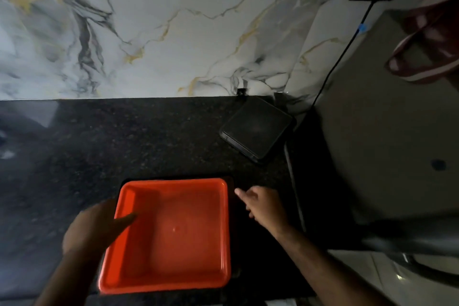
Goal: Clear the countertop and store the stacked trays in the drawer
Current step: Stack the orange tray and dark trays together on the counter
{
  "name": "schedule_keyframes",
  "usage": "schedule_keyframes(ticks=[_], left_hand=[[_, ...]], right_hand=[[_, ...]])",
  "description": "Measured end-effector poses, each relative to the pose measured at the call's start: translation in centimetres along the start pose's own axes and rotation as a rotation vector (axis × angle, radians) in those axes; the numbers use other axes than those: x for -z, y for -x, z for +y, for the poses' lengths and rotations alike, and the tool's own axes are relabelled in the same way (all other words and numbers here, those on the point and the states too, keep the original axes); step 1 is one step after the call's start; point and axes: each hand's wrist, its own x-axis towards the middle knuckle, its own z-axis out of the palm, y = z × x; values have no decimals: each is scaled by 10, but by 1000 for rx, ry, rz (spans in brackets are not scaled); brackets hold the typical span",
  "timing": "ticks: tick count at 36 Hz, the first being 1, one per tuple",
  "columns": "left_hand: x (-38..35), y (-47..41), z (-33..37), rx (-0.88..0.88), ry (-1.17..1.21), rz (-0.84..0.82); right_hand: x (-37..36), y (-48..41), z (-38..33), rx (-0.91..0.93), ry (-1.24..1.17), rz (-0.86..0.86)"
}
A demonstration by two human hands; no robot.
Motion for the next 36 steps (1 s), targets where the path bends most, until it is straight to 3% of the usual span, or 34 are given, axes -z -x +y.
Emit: schedule_keyframes(ticks=[3,7,11,14,20,25,30,33,36], left_hand=[[14,9,78,-143,314,147],[-1,-6,192,-289,627,22],[-46,-46,278,-137,1072,-291],[-69,-70,313,36,1198,-467],[-87,-101,332,281,1345,-433],[-89,-116,337,324,1368,-425],[-69,-106,330,206,1236,-230],[-50,-101,319,169,1347,-186],[-28,-87,305,164,1526,-148]], right_hand=[[43,-60,6,188,91,202],[95,-145,0,351,119,352],[122,-212,-13,289,262,312],[124,-245,-17,137,327,227],[117,-272,-14,46,301,213],[114,-271,-18,-119,78,382],[119,-247,-27,-120,-105,566],[129,-230,-40,-72,-392,669],[138,-206,-54,-79,-819,613]])
